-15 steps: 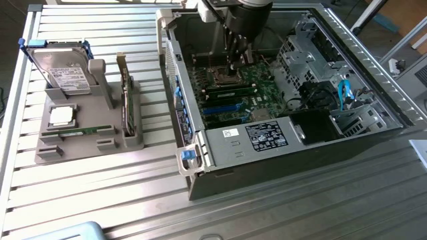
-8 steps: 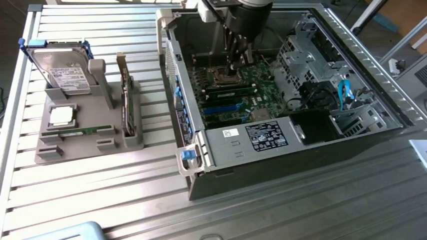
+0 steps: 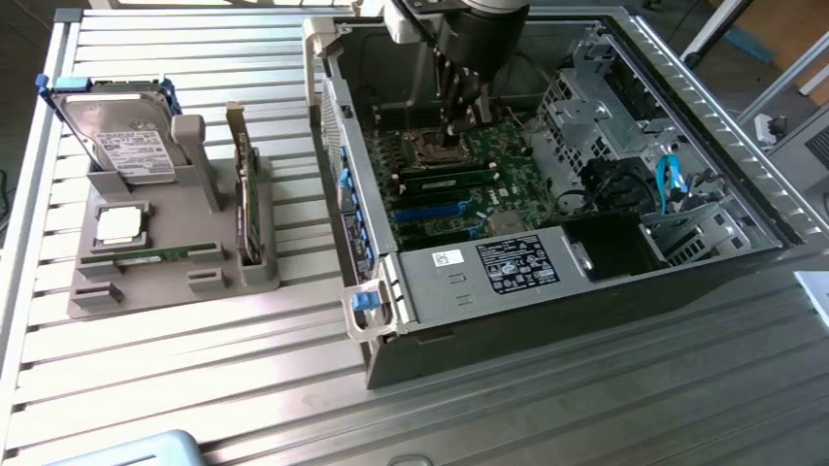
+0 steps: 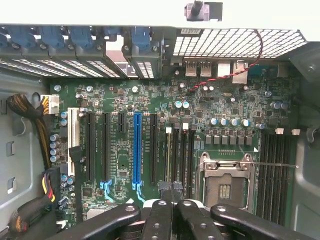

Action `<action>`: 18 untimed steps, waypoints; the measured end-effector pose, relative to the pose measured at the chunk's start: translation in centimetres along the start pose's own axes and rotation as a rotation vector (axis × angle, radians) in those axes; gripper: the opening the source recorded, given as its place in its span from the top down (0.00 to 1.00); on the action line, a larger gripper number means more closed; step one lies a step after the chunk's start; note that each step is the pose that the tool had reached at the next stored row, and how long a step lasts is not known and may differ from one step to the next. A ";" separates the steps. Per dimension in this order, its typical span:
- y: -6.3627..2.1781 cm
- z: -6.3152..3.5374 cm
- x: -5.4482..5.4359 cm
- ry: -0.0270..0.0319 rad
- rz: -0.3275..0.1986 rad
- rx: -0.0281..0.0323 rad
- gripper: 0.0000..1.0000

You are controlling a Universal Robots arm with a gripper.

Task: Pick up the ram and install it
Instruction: 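Press down the ram until it locks into place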

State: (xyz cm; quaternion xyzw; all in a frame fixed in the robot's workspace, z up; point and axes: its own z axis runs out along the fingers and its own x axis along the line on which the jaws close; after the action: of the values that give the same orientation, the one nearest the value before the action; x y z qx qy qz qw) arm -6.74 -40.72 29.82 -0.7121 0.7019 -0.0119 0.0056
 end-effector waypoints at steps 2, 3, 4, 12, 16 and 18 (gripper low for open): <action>0.00 0.01 0.0 0.0014 0.060 -0.0005 0.89; 0.00 0.02 0.0 0.0023 0.089 -0.0008 0.89; 0.00 0.03 0.0 0.0028 0.110 -0.0010 0.89; 0.01 0.33 0.0 0.0087 0.348 -0.0032 0.89; 0.01 0.36 0.0 0.0106 0.421 -0.0039 0.89; 0.01 0.37 0.0 0.0115 0.459 -0.0042 0.89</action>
State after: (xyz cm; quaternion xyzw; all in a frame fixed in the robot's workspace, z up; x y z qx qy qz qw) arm -6.74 -40.72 29.44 -0.5337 0.8456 -0.0129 0.0027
